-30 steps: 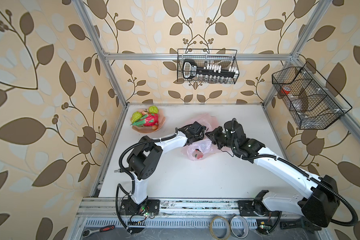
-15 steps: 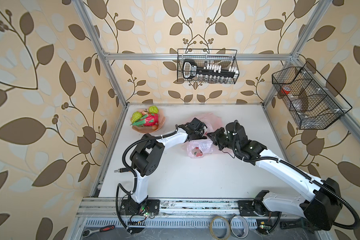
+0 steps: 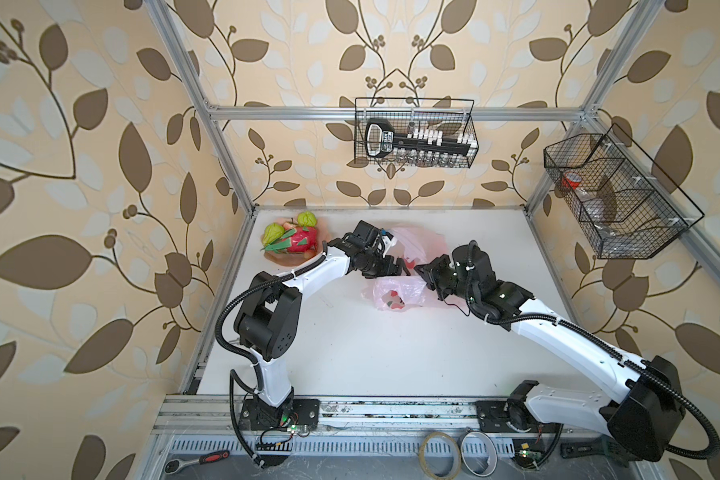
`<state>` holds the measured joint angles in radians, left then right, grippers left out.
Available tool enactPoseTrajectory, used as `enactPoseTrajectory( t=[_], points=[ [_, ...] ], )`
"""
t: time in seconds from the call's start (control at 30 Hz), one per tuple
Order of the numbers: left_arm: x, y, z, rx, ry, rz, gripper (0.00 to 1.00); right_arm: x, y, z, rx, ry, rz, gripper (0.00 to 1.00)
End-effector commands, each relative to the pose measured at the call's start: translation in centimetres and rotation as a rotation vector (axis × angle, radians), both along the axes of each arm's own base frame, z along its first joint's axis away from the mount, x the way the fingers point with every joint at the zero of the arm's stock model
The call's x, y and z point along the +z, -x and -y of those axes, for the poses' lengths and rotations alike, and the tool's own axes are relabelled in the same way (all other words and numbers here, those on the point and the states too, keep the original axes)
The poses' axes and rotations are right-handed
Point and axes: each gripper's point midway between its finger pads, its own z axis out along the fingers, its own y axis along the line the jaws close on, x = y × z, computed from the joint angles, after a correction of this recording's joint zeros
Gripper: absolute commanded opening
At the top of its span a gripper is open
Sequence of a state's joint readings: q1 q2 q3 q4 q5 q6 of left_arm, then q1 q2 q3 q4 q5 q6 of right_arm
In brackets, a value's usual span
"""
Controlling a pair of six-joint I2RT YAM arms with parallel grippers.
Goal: Place the fruits into the plastic bag
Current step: 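Open the left gripper inside the bag to drop the strawberry, then withdraw the open left gripper from the bag toward the fruit plate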
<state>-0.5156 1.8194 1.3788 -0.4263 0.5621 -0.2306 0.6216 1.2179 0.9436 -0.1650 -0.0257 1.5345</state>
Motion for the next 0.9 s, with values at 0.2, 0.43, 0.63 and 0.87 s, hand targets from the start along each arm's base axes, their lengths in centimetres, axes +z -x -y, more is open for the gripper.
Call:
enactPoseTrajectory(
  t=[0.2, 0.43, 0.63, 0.87],
  points=[
    [0.8, 4.9, -2.5, -0.173, -0.070, -0.003, 0.89, 0.2, -0.3, 0.6, -0.050, -0.030, -0.003, 0.00],
    [0.2, 7.4, -5.7, -0.191, -0.188, 0.050, 0.90, 0.4, -0.7, 0.8, -0.058, -0.035, 0.001, 0.00],
    [0.0, 10.3, -7.4, -0.199, -0.192, 0.077, 0.91, 0.4, -1.0, 0.7, -0.059, -0.039, 0.002, 0.00],
    [1.4, 12.2, -9.0, -0.141, -0.168, 0.145, 0.92, 0.4, -1.4, 0.6, -0.060, -0.041, 0.002, 0.00]
  ],
)
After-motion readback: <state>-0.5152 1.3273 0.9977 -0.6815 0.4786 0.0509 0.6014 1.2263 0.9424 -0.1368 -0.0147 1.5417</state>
